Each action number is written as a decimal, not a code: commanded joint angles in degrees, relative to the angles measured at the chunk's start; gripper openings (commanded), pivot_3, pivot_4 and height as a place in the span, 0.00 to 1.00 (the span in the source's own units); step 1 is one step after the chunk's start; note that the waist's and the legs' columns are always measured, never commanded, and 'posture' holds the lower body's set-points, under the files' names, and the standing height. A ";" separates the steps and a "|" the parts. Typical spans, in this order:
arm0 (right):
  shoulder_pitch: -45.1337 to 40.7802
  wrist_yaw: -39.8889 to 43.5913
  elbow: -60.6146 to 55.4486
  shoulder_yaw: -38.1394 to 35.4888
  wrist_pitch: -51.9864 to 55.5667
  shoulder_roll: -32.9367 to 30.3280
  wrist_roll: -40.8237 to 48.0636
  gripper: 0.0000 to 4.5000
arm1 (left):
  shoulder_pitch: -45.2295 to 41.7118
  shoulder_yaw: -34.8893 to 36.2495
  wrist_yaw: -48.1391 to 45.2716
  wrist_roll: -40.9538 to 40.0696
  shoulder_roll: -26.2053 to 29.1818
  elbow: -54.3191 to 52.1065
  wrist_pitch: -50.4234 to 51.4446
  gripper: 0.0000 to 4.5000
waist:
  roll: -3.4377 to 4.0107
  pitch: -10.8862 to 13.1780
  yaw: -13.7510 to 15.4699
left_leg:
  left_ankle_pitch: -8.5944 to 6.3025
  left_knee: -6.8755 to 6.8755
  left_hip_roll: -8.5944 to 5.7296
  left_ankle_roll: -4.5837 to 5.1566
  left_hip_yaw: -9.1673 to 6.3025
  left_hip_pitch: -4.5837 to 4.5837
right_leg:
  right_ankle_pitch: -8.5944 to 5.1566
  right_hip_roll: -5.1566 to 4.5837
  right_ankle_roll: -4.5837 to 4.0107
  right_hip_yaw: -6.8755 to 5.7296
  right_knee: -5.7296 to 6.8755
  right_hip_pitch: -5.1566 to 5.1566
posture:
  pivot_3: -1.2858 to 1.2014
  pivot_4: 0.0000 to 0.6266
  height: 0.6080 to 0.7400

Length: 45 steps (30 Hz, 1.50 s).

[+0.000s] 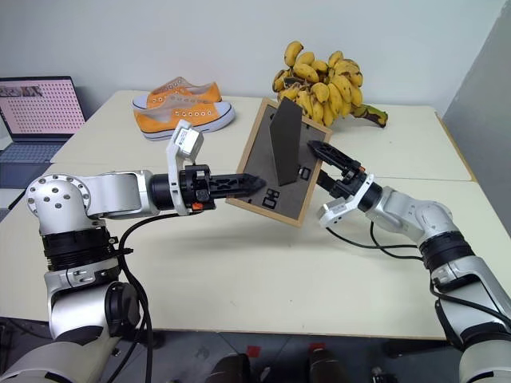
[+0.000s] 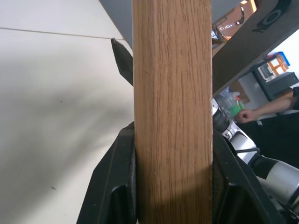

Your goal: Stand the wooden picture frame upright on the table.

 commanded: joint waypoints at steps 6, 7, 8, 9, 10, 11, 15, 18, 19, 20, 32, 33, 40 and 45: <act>-7.11 -7.53 5.55 2.97 -4.13 -4.14 -4.82 0.79 | 1.60 -4.50 4.48 -13.61 4.71 -1.78 -3.39 0.29 | 0.00 0.00 0.00 | -0.01 0.01 -0.01 0.02 -0.03 0.00 | 0.00 -0.01 0.00 -0.02 0.02 0.00 | 0.52 0.24 1.00; -7.41 -8.26 5.90 3.39 -4.36 -4.38 -5.25 0.79 | 1.83 -5.09 5.11 -14.70 5.30 -1.77 -4.20 0.29 | 0.00 0.00 0.00 | -0.01 0.01 -0.01 0.02 -0.04 0.00 | 0.00 -0.01 0.00 -0.03 0.02 0.00 | 0.52 0.24 1.00; -7.58 -9.10 5.94 3.76 -4.67 -4.64 -5.77 0.79 | 2.13 -5.77 5.76 -15.87 5.95 -1.79 -5.06 0.29 | 0.00 0.00 0.01 | -0.01 0.01 -0.01 0.03 -0.04 0.00 | 0.00 -0.01 0.00 -0.03 0.02 0.01 | 0.52 0.24 1.00; -7.66 -9.74 5.86 4.03 -4.87 -4.83 -6.18 0.79 | 2.43 -6.45 6.28 -16.91 6.53 -1.90 -5.85 0.29 | 0.00 0.00 0.01 | -0.01 0.01 -0.02 0.03 -0.04 0.00 | 0.00 -0.01 0.00 -0.03 0.02 0.01 | 0.52 0.24 1.00; -7.68 -10.20 5.57 4.19 -5.02 -5.02 -6.45 0.79 | 2.72 -7.08 6.78 -17.87 7.08 -2.09 -6.63 0.29 | 0.00 0.00 0.02 | -0.01 0.01 -0.02 0.03 -0.04 0.00 | 0.00 -0.01 0.00 -0.03 0.02 0.01 | 0.52 0.24 1.00; -7.68 -10.51 5.35 4.29 -5.12 -5.16 -6.53 0.79 | 2.97 -7.69 7.23 -18.85 7.60 -2.30 -7.42 0.29 | 0.00 0.00 0.02 | -0.01 0.02 -0.02 0.03 -0.04 0.00 | 0.00 -0.01 0.00 -0.03 0.02 0.01 | 0.52 0.24 1.00; -6.79 -11.37 3.29 4.14 -5.27 -5.68 -6.41 0.79 | 3.77 -9.81 8.61 -21.94 9.50 -3.08 -10.41 0.29 | 0.00 0.00 0.05 | -0.01 0.02 -0.02 0.03 -0.05 0.00 | 0.00 -0.01 0.00 -0.03 0.04 0.01 | 0.52 0.24 1.00; -6.10 -11.49 2.12 4.12 -5.33 -5.85 -6.11 0.79 | 4.30 -11.29 9.08 -23.65 10.90 -3.39 -12.14 0.29 | 0.00 0.00 0.08 | -0.01 0.02 -0.03 0.03 -0.05 0.00 | 0.00 -0.01 0.00 -0.04 0.04 0.01 | 0.52 0.24 1.00; -6.03 -11.51 2.02 4.18 -5.29 -5.86 -6.09 0.79 | 4.42 -11.80 9.20 -24.18 11.33 -3.51 -12.65 0.29 | 0.00 0.00 0.09 | -0.01 0.02 -0.03 0.03 -0.05 0.00 | 0.00 -0.01 0.00 -0.04 0.04 0.01 | 0.52 0.24 1.00; -6.05 -11.46 2.00 4.28 -5.34 -5.88 -6.09 0.79 | 4.54 -12.27 9.27 -24.71 11.72 -3.69 -13.14 0.29 | 0.00 0.00 0.09 | -0.01 0.02 -0.03 0.03 -0.06 0.00 | 0.00 -0.01 0.00 -0.04 0.05 0.01 | 0.52 0.24 1.00; -6.01 -11.23 1.85 4.39 -5.35 -5.81 -5.89 0.31 | 4.85 -15.93 8.58 -27.14 14.36 -4.52 -16.75 0.29 | 0.00 0.00 0.11 | -0.03 0.03 -0.05 0.09 -0.09 0.00 | 0.00 -0.01 -0.01 -0.07 0.07 0.01 | 0.52 0.24 1.00; -6.00 -11.22 1.86 4.43 -5.37 -5.85 -5.88 0.31 | 4.85 -16.12 8.56 -27.33 14.51 -4.58 -16.93 0.29 | 0.00 0.00 0.11 | -0.03 0.04 -0.05 0.09 -0.09 0.00 | 0.00 -0.01 -0.01 -0.08 0.07 0.01 | 0.52 0.24 1.00; -5.63 -10.19 1.62 4.35 -4.64 -5.71 -5.41 0.30 | 5.45 -16.20 8.01 -26.16 15.21 -4.69 -18.65 0.44 | 0.00 0.00 0.11 | -0.03 0.04 -0.05 0.12 -0.10 0.00 | 0.00 -0.01 -0.01 -0.09 0.08 0.01 | 0.52 0.24 1.00; -5.56 -9.29 2.05 4.44 -5.24 -5.33 -5.08 0.30 | 5.45 -14.95 2.75 -19.01 16.23 -7.99 -18.65 0.67 | 0.00 0.00 0.11 | -0.03 0.05 -0.06 0.12 -0.14 0.00 | 0.00 -0.01 -0.01 -0.14 0.08 0.03 | 0.52 0.24 1.00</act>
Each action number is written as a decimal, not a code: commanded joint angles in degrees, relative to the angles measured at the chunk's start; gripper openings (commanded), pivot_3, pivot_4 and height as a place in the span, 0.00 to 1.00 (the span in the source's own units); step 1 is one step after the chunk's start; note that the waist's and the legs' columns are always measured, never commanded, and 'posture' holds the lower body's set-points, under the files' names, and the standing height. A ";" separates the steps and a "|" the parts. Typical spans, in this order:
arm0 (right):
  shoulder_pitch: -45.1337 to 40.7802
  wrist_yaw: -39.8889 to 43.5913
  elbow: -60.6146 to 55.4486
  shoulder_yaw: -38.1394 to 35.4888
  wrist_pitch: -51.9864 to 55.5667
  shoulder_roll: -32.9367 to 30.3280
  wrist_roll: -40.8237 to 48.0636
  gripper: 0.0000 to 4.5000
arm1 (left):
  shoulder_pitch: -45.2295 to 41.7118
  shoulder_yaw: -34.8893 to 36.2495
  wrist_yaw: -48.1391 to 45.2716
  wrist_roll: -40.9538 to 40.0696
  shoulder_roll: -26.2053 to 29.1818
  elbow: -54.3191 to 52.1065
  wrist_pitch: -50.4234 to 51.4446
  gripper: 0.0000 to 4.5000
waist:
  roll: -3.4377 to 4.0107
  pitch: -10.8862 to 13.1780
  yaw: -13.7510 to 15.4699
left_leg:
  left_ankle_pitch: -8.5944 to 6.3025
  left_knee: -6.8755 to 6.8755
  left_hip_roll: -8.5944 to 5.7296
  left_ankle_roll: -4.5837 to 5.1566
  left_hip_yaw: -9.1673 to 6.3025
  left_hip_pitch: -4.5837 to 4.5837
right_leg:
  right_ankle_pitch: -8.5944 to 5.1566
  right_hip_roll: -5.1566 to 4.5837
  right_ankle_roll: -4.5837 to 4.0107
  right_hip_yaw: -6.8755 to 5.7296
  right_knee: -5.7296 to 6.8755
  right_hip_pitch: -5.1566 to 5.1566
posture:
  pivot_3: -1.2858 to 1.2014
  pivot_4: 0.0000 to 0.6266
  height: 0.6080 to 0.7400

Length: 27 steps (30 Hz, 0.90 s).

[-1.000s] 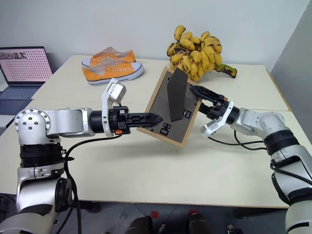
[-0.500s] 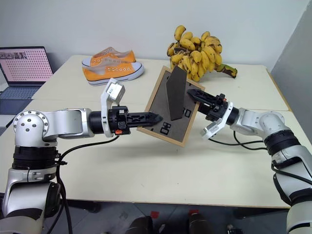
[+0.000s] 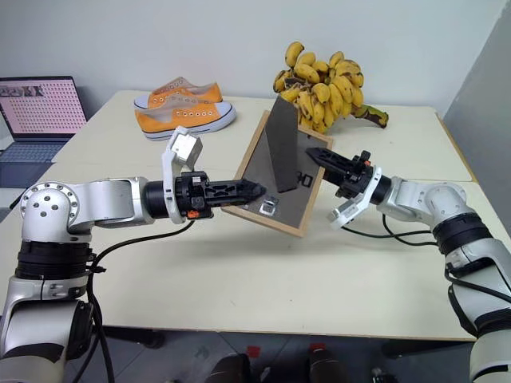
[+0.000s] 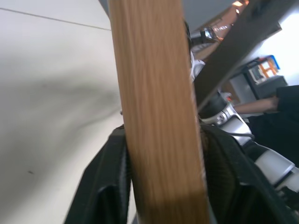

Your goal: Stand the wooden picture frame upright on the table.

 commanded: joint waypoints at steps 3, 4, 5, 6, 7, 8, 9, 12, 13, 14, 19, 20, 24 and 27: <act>-1.52 0.83 -0.09 -1.22 -1.29 0.37 2.54 0.30 | 0.60 4.18 -12.55 14.63 3.84 -9.90 -4.13 0.76 | 0.00 0.00 -0.06 | 0.01 -0.01 0.00 -0.01 0.00 0.00 | 0.00 0.00 0.00 -0.02 0.00 0.00 | 0.52 0.24 1.00; -1.70 1.08 0.18 -1.25 -1.48 0.58 2.74 0.30 | 1.15 4.75 -15.35 18.22 4.85 -11.80 -5.92 0.76 | 0.00 0.00 -0.09 | 0.01 -0.01 0.01 -0.02 -0.01 0.00 | 0.00 0.00 -0.01 -0.04 0.00 0.00 | 0.52 0.24 1.00; -1.71 1.24 0.33 -1.30 -1.72 0.67 2.91 0.30 | 1.87 5.39 -17.58 21.34 5.75 -13.67 -7.71 0.76 | 0.00 0.00 -0.19 | 0.02 -0.02 0.01 -0.03 -0.01 0.00 | 0.00 0.00 -0.01 -0.04 0.00 0.00 | 0.52 0.24 1.00; -1.82 1.48 0.77 -1.30 -2.07 0.85 3.18 0.30 | 2.96 6.44 -19.30 25.36 6.78 -15.89 -10.73 0.76 | 0.00 0.00 -0.23 | 0.02 -0.03 0.03 -0.04 -0.01 0.00 | -0.01 0.01 -0.02 -0.07 -0.01 0.01 | 0.52 0.24 1.00; -2.09 2.04 1.69 -1.31 -2.49 1.29 3.73 0.30 | 4.47 7.78 -20.65 30.20 8.11 -18.46 -14.48 0.76 | 0.00 0.00 -0.25 | 0.03 -0.03 0.03 -0.05 0.00 0.00 | -0.02 0.01 -0.05 -0.07 0.00 0.00 | 0.52 0.24 1.00; -2.22 2.67 2.64 -1.44 -2.97 1.64 4.45 0.30 | 6.22 9.07 -21.33 34.79 9.17 -21.28 -18.02 0.76 | 0.00 0.00 -0.25 | 0.03 -0.03 0.05 -0.05 -0.01 0.00 | -0.03 0.01 -0.06 -0.08 0.00 0.00 | 0.52 0.24 1.00; -2.65 5.78 5.72 -1.80 -4.13 3.13 7.62 0.30 | 10.67 13.37 -21.22 36.91 11.12 -26.45 -19.09 0.76 | 0.00 0.00 -0.26 | 0.03 -0.04 0.06 -0.05 0.00 0.00 | -0.04 0.01 -0.07 -0.09 -0.01 0.00 | 0.52 0.24 1.00; -3.40 15.74 13.24 -2.87 -7.41 6.80 17.20 0.30 | 21.48 23.39 -23.80 35.10 14.75 -36.45 -17.83 0.76 | -0.02 0.00 -0.98 | -0.01 -0.06 0.15 0.00 0.13 0.07 | -0.03 -0.01 -0.09 -0.01 -0.07 0.02 | 0.52 0.24 1.00; -3.38 20.46 15.46 -3.33 -8.71 8.17 21.95 0.30 | 25.29 27.11 -26.90 33.16 16.07 -39.22 -16.80 0.76 | -0.07 0.01 -0.98 | -0.02 -0.09 0.13 0.02 0.09 0.07 | -0.05 -0.06 -0.11 -0.10 -0.05 0.04 | 0.52 0.24 1.00; -3.28 24.75 17.05 -3.79 -9.87 9.25 26.28 0.30 | 28.57 30.28 -29.27 31.94 17.12 -41.60 -16.38 0.76 | -0.12 0.04 -1.04 | -0.02 -0.09 0.15 0.03 0.08 0.07 | -0.05 -0.07 -0.12 -0.15 -0.06 0.03 | 0.52 0.24 1.00; 2.86 65.66 9.77 -7.94 4.20 17.59 66.59 0.30 | 39.37 43.51 -31.31 29.36 19.68 -46.24 -15.08 0.76 | -0.15 0.05 -0.58 | -0.03 -0.05 0.14 0.04 -0.18 0.10 | -0.05 -0.11 -0.12 -0.47 -0.04 0.28 | 0.52 0.24 1.00; 4.54 73.34 4.90 -9.20 12.26 19.05 74.41 0.30 | 40.73 44.77 -30.23 29.17 19.37 -46.83 -15.27 0.76 | -0.13 0.06 -0.33 | -0.03 -0.05 0.17 0.04 -0.21 0.15 | -0.05 -0.09 -0.12 -0.50 -0.06 0.37 | 0.52 0.24 1.00; 9.64 89.50 -9.50 -12.86 38.23 21.57 91.42 0.30 | 45.68 48.23 -28.50 28.54 18.84 -48.76 -15.96 0.76 | -0.07 0.10 0.57 | -0.05 -0.08 0.15 0.04 -0.43 0.49 | -0.07 -0.11 -0.15 -0.67 -0.13 0.90 | 0.52 0.24 1.00; 12.82 92.56 -16.06 -14.44 54.45 21.97 97.43 0.30 | 49.85 50.85 -29.68 30.56 18.92 -49.13 -15.70 0.76 | -0.04 0.12 1.29 | -0.05 -0.14 0.13 0.04 -0.42 0.53 | -0.12 -0.10 -0.22 -0.66 -0.18 0.89 | 0.52 0.24 1.00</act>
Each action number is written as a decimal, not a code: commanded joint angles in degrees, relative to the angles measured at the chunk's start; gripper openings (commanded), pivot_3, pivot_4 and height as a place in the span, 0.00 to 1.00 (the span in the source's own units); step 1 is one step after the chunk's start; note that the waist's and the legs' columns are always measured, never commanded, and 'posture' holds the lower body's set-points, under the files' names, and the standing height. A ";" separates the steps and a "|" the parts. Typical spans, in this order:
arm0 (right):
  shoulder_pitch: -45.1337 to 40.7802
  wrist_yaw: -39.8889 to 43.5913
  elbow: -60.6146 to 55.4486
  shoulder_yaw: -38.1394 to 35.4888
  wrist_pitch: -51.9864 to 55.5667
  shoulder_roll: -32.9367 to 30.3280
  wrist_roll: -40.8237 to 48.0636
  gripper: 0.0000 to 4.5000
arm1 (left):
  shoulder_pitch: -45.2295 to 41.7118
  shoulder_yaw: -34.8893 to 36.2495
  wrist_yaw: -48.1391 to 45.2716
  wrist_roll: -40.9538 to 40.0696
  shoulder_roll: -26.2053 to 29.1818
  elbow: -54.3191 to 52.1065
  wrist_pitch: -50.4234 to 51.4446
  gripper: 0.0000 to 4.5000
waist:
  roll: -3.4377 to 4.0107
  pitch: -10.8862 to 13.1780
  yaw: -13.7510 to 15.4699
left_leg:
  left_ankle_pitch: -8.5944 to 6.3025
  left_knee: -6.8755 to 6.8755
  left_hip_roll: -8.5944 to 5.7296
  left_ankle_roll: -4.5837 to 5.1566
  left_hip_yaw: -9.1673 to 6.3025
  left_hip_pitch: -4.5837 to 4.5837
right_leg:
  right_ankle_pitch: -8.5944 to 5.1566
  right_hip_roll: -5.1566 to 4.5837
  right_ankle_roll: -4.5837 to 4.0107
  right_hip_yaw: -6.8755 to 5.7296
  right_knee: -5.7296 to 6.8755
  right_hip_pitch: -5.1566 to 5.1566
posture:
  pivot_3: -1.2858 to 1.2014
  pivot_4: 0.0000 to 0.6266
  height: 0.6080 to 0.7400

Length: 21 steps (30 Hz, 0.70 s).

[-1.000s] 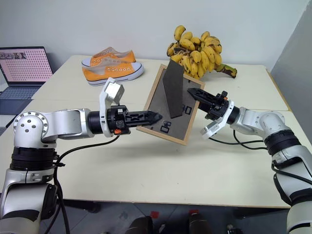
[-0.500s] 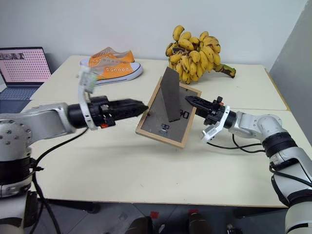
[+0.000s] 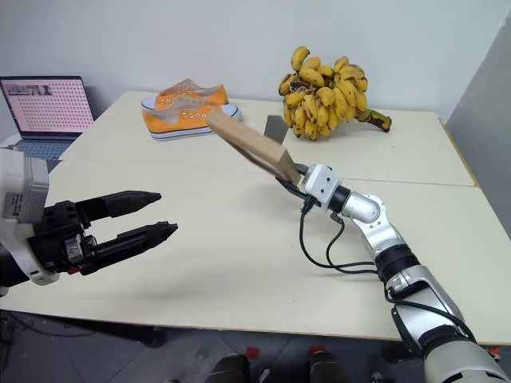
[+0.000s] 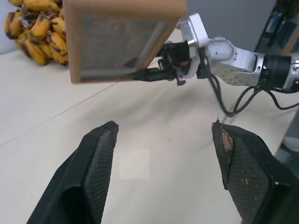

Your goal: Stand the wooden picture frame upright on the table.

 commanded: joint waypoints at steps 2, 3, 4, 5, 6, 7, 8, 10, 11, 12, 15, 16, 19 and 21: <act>3.62 5.18 -10.92 -4.48 21.07 0.32 9.41 0.30 | 5.06 5.76 -1.96 3.44 -0.06 -0.60 -1.01 0.76 | 0.01 0.01 0.34 | 0.00 -0.05 0.03 0.00 0.03 0.01 | -0.05 0.05 -0.08 0.01 0.00 -0.06 | 0.52 0.24 1.00; 5.11 5.89 -11.89 -4.46 23.72 0.41 9.69 0.30 | 6.50 6.68 -3.07 5.31 -0.12 0.22 -1.28 0.76 | 0.02 0.01 0.36 | 0.00 -0.08 0.03 -0.01 0.03 0.04 | -0.10 0.05 -0.16 0.01 0.04 -0.05 | 0.52 0.24 1.00; 6.37 6.51 -12.70 -4.66 25.89 0.50 9.92 0.30 | 7.71 7.34 -4.10 7.04 -0.09 0.92 -1.62 0.76 | 0.02 0.01 0.35 | -0.01 -0.12 0.06 -0.01 0.04 0.04 | -0.12 0.10 -0.18 0.01 0.05 -0.12 | 0.52 0.24 1.00; 7.58 6.90 -13.22 -4.95 27.69 0.70 10.04 0.30 | 8.79 7.78 -5.20 8.75 -0.06 1.73 -2.01 0.76 | 0.02 0.01 0.33 | -0.01 -0.14 0.07 -0.01 0.04 0.05 | -0.13 0.12 -0.21 0.01 0.06 -0.14 | 0.52 0.24 1.00; 8.53 7.08 -13.66 -5.32 29.14 0.97 10.09 0.30 | 9.66 8.02 -6.15 10.32 -0.04 2.35 -2.41 0.76 | 0.02 0.01 0.30 | -0.01 -0.17 0.08 -0.01 0.06 0.05 | -0.16 0.12 -0.25 0.02 0.08 -0.19 | 0.52 0.24 1.00; 9.39 6.90 -14.01 -5.77 30.55 1.46 10.17 0.30 | 10.29 8.05 -6.95 11.69 -0.05 3.07 -2.86 0.76 | 0.03 0.02 0.29 | 0.00 -0.23 0.08 -0.01 0.08 0.05 | -0.16 0.13 -0.25 0.03 0.08 -0.22 | 0.52 0.24 1.00; 10.10 6.58 -14.21 -6.26 31.53 2.07 9.89 0.30 | 10.74 7.95 -7.65 12.84 -0.04 3.71 -3.41 0.76 | 0.03 0.02 0.27 | 0.00 -0.28 0.08 -0.01 0.15 0.05 | -0.17 0.13 -0.26 0.08 0.08 -0.29 | 0.52 0.24 1.00; 11.42 5.87 -13.81 -6.85 31.90 3.48 8.58 0.30 | 10.58 7.34 -7.93 14.02 -0.05 4.77 -4.15 0.76 | 0.04 0.02 0.21 | 0.00 -0.35 0.10 -0.01 0.18 0.02 | -0.17 0.15 -0.26 0.11 0.09 -0.41 | 0.52 0.24 1.00; 11.87 5.45 -13.75 -7.11 32.04 4.04 8.13 0.30 | 10.32 6.98 -7.89 14.19 -0.01 5.03 -4.29 0.76 | 0.03 0.02 0.19 | 0.00 -0.35 0.11 -0.02 0.21 -0.03 | -0.17 0.16 -0.26 0.13 0.10 -0.49 | 0.52 0.24 1.00; 12.29 5.07 -13.79 -7.37 32.20 4.64 7.65 0.30 | 10.05 6.60 -7.87 14.23 0.06 5.11 -4.36 0.76 | 0.03 0.02 0.19 | 0.00 -0.37 0.13 -0.02 0.22 -0.08 | -0.17 0.17 -0.26 0.14 0.10 -0.57 | 0.52 0.24 1.00; 13.46 3.41 -13.04 -8.33 32.10 6.76 6.15 0.30 | 9.38 5.15 -8.31 14.48 0.40 4.84 -4.59 0.76 | 0.02 0.01 0.16 | 0.00 -0.45 0.13 -0.02 0.26 -0.09 | -0.17 0.18 -0.26 0.17 0.09 -0.63 | 0.52 0.24 1.00; 13.70 2.98 -12.80 -8.69 32.29 7.29 5.97 0.30 | 8.85 4.62 -8.09 14.34 0.55 5.11 -4.59 0.76 | 0.02 0.02 0.15 | 0.00 -0.48 0.14 -0.02 0.26 -0.09 | -0.17 0.18 -0.26 0.17 0.09 -0.63 | 0.52 0.24 1.00; 14.34 2.53 -12.89 -9.47 32.50 8.27 4.85 0.30 | 7.22 3.50 -7.20 13.30 0.68 5.99 -4.50 0.76 | 0.03 0.02 0.15 | 0.01 -0.58 0.14 -0.04 0.27 -0.09 | -0.17 0.18 -0.26 0.19 0.08 -0.68 | 0.52 0.24 1.00; 14.71 2.21 -13.06 -9.85 32.57 8.74 4.19 0.30 | 5.84 2.62 -6.54 12.24 0.67 6.43 -4.39 0.76 | 0.03 0.02 0.15 | 0.03 -0.61 0.15 -0.06 0.27 -0.09 | -0.17 0.18 -0.26 0.17 0.09 -0.69 | 0.52 0.24 1.00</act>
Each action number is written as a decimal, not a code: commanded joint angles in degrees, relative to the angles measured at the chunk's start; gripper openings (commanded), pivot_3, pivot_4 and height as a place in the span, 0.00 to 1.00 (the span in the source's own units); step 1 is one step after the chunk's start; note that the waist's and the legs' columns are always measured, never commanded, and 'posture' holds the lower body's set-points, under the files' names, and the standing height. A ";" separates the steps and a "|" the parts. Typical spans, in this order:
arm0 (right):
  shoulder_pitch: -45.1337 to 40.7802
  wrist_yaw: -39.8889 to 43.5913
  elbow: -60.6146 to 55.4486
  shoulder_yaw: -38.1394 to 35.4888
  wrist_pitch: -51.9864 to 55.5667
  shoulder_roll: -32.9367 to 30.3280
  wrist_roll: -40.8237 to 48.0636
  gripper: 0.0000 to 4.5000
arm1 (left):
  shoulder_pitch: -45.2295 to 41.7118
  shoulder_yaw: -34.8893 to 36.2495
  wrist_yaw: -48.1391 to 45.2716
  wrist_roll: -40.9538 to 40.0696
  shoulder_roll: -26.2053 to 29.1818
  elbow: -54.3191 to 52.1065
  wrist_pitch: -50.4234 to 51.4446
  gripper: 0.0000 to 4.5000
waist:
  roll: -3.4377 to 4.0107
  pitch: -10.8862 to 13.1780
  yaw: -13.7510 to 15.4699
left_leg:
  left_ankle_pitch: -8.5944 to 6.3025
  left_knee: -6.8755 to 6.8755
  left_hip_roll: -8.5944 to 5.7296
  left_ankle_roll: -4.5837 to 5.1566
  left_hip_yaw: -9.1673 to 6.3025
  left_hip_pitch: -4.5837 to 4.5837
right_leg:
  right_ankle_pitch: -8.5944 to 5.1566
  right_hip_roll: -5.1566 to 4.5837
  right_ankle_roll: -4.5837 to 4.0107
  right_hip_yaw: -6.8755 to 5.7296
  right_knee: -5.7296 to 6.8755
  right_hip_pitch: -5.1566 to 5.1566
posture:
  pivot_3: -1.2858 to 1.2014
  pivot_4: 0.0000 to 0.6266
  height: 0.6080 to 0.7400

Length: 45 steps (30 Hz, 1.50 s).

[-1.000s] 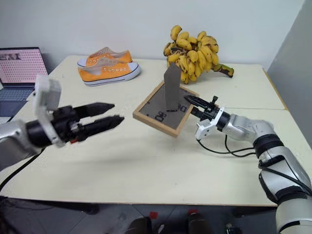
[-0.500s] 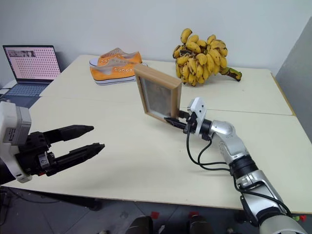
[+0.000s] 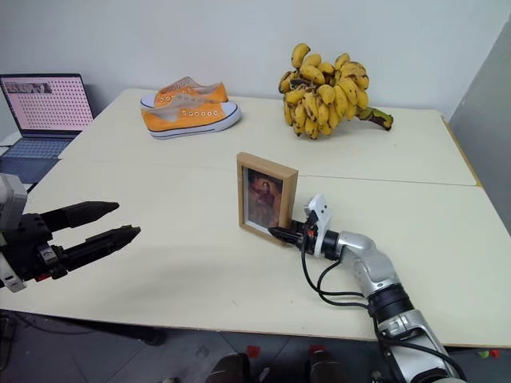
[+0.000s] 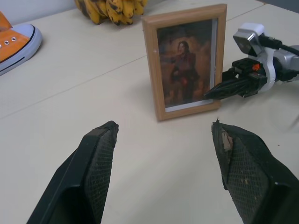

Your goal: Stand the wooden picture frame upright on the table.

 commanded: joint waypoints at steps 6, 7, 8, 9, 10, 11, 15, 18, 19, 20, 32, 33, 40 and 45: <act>1.17 -0.74 -3.58 -3.34 0.05 1.17 -1.91 0.30 | -5.41 -4.26 2.96 -3.76 -0.09 -0.10 -1.20 0.76 | 0.00 0.00 0.02 | 0.00 -0.02 0.00 -0.01 0.00 0.00 | 0.00 0.00 0.00 0.00 -0.01 0.01 | 0.52 0.24 1.00; 1.25 -0.70 -3.75 -3.50 0.16 1.18 -2.08 0.30 | -5.67 -4.61 3.24 -4.09 -0.20 -0.08 -1.17 0.76 | 0.00 0.00 0.01 | 0.00 -0.02 0.00 -0.01 0.00 0.00 | 0.00 0.00 0.00 0.01 -0.01 0.00 | 0.52 0.24 1.00; 1.26 -0.74 -3.86 -3.73 0.34 1.16 -2.15 0.30 | -5.92 -4.98 3.40 -4.20 -0.35 -0.15 -1.32 0.76 | 0.00 0.00 0.01 | 0.01 -0.03 0.00 -0.01 0.00 0.00 | 0.00 0.00 0.00 0.01 -0.01 0.00 | 0.52 0.24 1.00; 1.23 -0.79 -3.91 -3.93 0.50 1.13 -2.21 0.30 | -6.07 -5.30 3.49 -4.18 -0.48 -0.26 -1.52 0.76 | 0.00 0.00 0.02 | 0.01 -0.02 0.00 -0.01 0.00 0.00 | 0.00 0.00 0.00 0.01 -0.01 0.00 | 0.52 0.24 1.00; 1.18 -0.86 -3.93 -4.14 0.65 1.08 -2.29 0.30 | -6.12 -5.56 3.55 -4.06 -0.62 -0.38 -1.66 0.76 | 0.00 0.00 0.02 | 0.01 -0.02 0.00 -0.01 0.00 0.00 | 0.00 0.00 0.00 0.01 -0.01 0.01 | 0.52 0.24 1.00; 1.11 -0.84 -3.89 -4.34 0.78 1.01 -2.35 0.30 | -6.23 -5.86 3.65 -3.92 -0.71 -0.46 -1.80 0.76 | 0.00 0.00 0.02 | 0.01 -0.02 0.00 -0.01 0.00 0.00 | 0.00 0.00 0.00 0.01 -0.01 0.00 | 0.52 0.24 1.00; 1.39 -0.12 -4.23 -4.23 0.58 0.27 -3.06 0.30 | -7.26 -6.74 5.03 -3.19 -1.63 0.04 -2.99 0.76 | 0.00 0.00 0.04 | 0.01 -0.03 0.00 -0.01 0.00 0.00 | 0.00 0.01 0.00 0.00 -0.01 0.00 | 0.52 0.24 1.00; 1.66 0.31 -4.53 -4.20 1.54 -0.02 -3.04 0.30 | -7.76 -7.35 5.49 -3.25 -1.60 0.32 -3.05 0.76 | -0.02 -0.01 0.05 | 0.01 -0.03 0.00 -0.01 0.00 0.00 | 0.00 0.01 0.00 0.00 -0.01 0.01 | 0.52 0.24 1.00; 1.63 0.27 -4.54 -4.24 1.63 -0.04 -3.16 0.30 | -7.93 -7.52 5.62 -3.28 -1.59 0.37 -2.99 0.76 | -0.01 -0.01 0.05 | 0.01 -0.03 0.00 -0.01 0.00 0.00 | 0.00 0.01 0.00 0.01 -0.02 0.01 | 0.52 0.24 1.00; 1.62 0.27 -4.62 -4.26 1.73 -0.03 -3.25 0.37 | -8.05 -7.63 5.70 -3.34 -1.64 0.35 -2.95 0.76 | -0.01 -0.01 0.05 | 0.01 -0.03 -0.01 -0.01 0.00 0.00 | 0.00 0.00 0.01 0.01 -0.02 0.01 | 0.52 0.24 1.00; 4.77 0.75 -10.71 -3.15 2.60 -5.86 -8.81 0.69 | -9.58 -11.44 8.22 -3.81 -3.97 -1.39 -4.64 0.76 | -0.02 -0.01 0.14 | 0.01 -0.04 0.00 -0.01 0.00 0.00 | 0.00 0.01 0.01 0.01 -0.03 0.00 | 0.52 0.24 1.00; 5.76 1.07 -12.91 -3.46 3.17 -7.87 -9.29 0.69 | -9.57 -12.39 8.37 -3.52 -4.37 -1.82 -4.98 0.76 | -0.01 -0.01 0.22 | 0.01 -0.04 -0.02 -0.01 0.01 0.00 | 0.00 0.00 0.01 0.02 -0.04 0.01 | 0.52 0.24 1.00; 11.81 1.79 -29.57 -7.25 9.04 -22.08 -10.14 0.69 | -10.90 -19.29 6.47 0.20 -5.96 -1.03 -7.83 0.76 | 0.01 0.00 0.45 | 0.01 -0.05 -0.03 -0.01 0.03 -0.05 | -0.01 -0.02 0.01 0.04 -0.10 -0.01 | 0.52 0.24 1.00; 6.81 -3.29 -39.91 -14.68 21.31 -24.38 -3.55 0.69 | -16.54 -24.00 5.32 3.83 -5.79 4.82 -9.25 0.76 | 0.02 0.01 -0.09 | 0.03 -0.04 0.02 0.00 0.03 -0.03 | -0.01 0.08 0.02 0.10 -0.06 -0.04 | 0.52 0.24 1.00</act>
